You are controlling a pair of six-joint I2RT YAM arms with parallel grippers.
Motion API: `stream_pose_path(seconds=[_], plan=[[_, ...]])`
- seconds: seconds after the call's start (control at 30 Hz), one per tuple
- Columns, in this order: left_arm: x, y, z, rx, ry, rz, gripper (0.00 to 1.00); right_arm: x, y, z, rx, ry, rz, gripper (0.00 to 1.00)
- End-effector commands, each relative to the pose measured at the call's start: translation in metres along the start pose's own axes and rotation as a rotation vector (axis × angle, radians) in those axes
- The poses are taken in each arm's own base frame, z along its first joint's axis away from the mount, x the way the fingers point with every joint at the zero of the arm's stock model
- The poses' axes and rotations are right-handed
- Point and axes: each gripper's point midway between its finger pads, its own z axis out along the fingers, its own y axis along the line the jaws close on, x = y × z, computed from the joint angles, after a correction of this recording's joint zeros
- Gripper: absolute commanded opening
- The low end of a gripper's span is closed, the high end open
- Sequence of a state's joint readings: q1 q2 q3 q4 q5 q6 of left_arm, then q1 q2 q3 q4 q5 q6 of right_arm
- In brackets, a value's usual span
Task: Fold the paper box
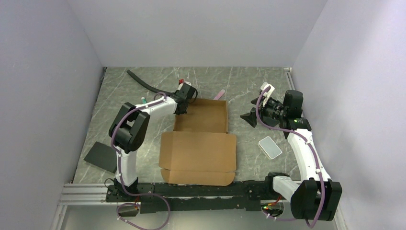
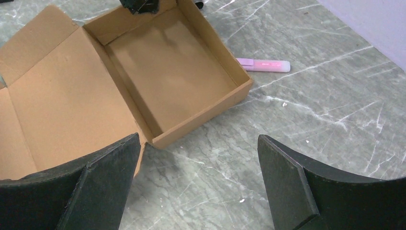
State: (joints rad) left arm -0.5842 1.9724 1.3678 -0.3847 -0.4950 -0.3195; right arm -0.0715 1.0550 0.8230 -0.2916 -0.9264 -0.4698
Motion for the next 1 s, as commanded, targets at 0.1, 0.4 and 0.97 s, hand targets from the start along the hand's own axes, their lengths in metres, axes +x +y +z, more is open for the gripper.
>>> stream_pose_path(seconds=[0.1,0.4,0.97], plan=[[-0.049,0.004,-0.052,0.086,-0.111,-0.013,0.47,-0.009,0.000,0.000,-0.027,-0.026,-0.042,0.96],[-0.094,-0.013,-0.118,0.380,-0.286,0.234,0.80,-0.010,0.001,0.000,-0.034,-0.026,-0.045,0.97],[-0.105,-0.116,-0.061,0.876,-0.390,0.916,0.77,-0.009,0.000,-0.001,-0.034,-0.021,-0.045,0.97]])
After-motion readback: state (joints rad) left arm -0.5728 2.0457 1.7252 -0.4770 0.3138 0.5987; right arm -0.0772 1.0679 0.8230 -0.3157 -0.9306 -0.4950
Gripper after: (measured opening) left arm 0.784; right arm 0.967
